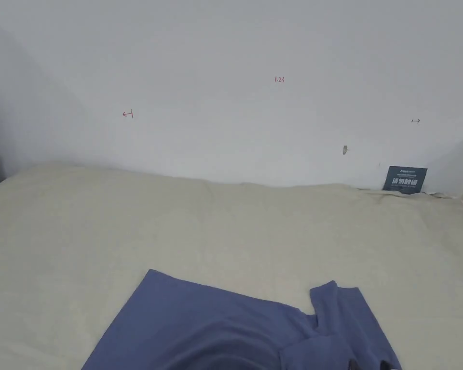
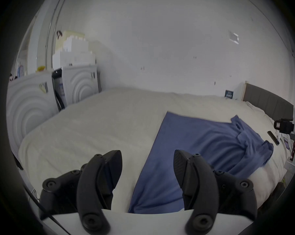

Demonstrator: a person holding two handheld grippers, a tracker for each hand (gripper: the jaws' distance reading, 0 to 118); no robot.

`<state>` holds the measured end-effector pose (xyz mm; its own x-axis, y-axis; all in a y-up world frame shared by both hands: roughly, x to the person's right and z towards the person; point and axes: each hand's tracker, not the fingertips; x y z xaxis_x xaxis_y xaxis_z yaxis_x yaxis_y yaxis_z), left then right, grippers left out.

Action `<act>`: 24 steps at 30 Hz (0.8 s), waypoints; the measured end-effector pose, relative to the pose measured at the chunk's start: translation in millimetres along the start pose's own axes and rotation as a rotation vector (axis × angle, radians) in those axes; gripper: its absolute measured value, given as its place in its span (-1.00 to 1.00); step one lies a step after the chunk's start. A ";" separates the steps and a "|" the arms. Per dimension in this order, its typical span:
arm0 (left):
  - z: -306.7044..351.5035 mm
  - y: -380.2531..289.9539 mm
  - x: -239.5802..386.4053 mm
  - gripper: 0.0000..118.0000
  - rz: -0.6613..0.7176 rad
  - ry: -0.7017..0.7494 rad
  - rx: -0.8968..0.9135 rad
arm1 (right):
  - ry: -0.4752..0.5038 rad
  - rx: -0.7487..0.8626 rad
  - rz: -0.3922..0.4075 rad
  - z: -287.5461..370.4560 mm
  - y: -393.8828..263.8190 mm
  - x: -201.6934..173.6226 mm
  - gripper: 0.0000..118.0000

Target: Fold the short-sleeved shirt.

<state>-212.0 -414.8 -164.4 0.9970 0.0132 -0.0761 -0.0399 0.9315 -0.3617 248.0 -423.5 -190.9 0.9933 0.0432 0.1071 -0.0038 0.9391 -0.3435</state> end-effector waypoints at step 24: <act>-153.2 46.1 31.0 -1.00 -0.008 -0.194 -0.201 | 0.037 -0.027 0.038 -7.2 -2.5 -49.0 -0.99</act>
<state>-193.1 -427.1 -325.8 0.9907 0.0933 0.0994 -0.0249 0.8410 -0.5405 200.1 -430.4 -202.0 0.9961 0.0657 0.0585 -0.0394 0.9275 -0.3718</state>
